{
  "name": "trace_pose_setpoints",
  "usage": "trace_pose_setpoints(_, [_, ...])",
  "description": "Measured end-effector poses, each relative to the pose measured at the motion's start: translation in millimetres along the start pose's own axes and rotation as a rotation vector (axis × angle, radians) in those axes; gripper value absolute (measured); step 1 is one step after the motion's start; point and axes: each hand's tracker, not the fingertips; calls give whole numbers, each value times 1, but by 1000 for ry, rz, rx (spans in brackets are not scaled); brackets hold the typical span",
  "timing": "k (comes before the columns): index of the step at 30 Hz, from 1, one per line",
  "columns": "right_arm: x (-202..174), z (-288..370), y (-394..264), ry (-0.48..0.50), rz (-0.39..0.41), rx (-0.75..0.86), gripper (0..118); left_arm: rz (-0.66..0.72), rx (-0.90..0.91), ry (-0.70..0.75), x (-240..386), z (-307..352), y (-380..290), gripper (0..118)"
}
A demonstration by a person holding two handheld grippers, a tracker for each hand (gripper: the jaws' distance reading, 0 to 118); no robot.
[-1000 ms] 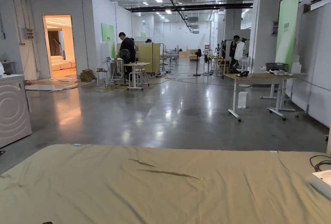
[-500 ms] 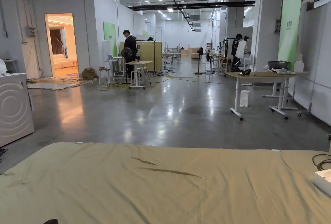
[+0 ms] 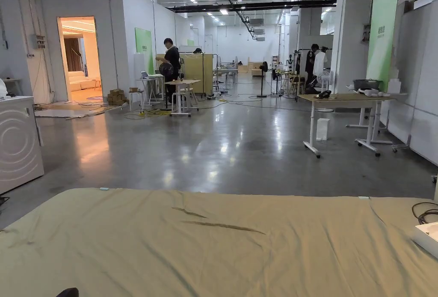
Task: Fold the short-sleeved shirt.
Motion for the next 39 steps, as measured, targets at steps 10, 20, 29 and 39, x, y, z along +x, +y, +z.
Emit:
trace_pose_setpoints(10, [1, -2, 1, 11, -8, 4, 118, -35, -2, -20, 6, -2, 2, 103])
trace_pose_setpoints(20, [12, -8, 2, -42, -94, 21, 118, -25, -30, -11, 3, -8, -1, 103])
trace_pose_setpoints(29, [13, -25, 8, 15, -384, -102, 118, 6, -67, -2, 2, -18, -7, 103])
trace_pose_setpoints(39, [0, -52, 7, -87, -341, -369, 118, 11, -69, -47, 8, -14, -7, 103])
